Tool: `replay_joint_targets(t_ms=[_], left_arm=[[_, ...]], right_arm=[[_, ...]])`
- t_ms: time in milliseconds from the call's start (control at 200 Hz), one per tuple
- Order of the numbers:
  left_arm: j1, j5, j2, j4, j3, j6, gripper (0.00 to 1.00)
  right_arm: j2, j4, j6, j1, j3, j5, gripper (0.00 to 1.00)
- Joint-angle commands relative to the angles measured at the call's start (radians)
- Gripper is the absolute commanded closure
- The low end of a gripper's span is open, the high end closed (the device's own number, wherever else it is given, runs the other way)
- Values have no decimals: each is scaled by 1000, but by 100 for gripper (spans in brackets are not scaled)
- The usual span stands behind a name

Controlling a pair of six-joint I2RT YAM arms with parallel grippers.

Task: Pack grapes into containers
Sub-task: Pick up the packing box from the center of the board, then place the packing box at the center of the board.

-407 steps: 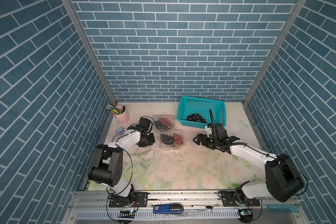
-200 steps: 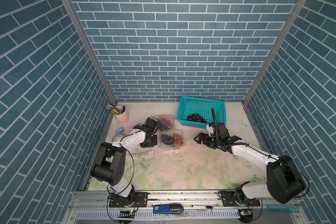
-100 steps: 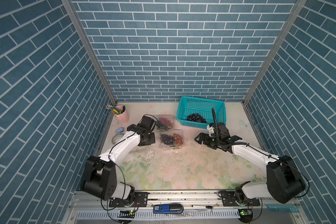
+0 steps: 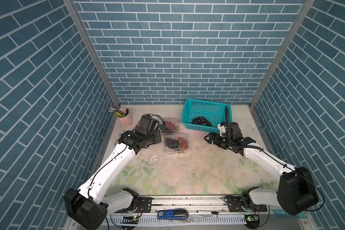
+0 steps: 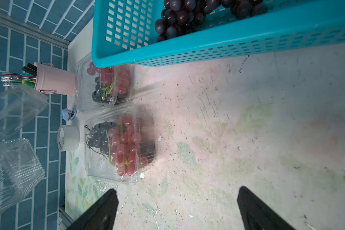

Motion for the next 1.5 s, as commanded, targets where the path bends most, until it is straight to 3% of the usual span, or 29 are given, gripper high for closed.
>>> replay_joint_targets(t_ms=[0, 165, 365, 525, 725, 1100, 1245, 1325, 1490], left_arm=[[-68, -48, -23, 18, 43, -43, 95], [-248, -109, 56, 68, 146, -65, 95], [-445, -125, 281, 146, 309, -73, 94], [-542, -127, 460, 171, 462, -63, 94], [-584, -54, 639, 260, 522, -99, 94], [-608, 111, 868, 514, 479, -270, 90], [-612, 161, 917, 554, 468, -315, 82], [-613, 187, 935, 575, 454, -335, 67], [-601, 187, 931, 576, 449, -315, 58]], right_arm=[[-29, -46, -46, -29, 17, -25, 5], [-85, -91, -69, -96, 11, -29, 5], [-162, -159, -102, -209, 4, -61, 5], [-223, -223, -124, -337, -1, -89, 5], [-250, -250, -116, -468, -21, -108, 5], [-227, -177, -92, -525, -127, -111, 5], [-227, -172, -101, -537, -157, -119, 5], [-215, -156, -101, -540, -178, -123, 5], [-177, -109, -95, -540, -213, -139, 5]])
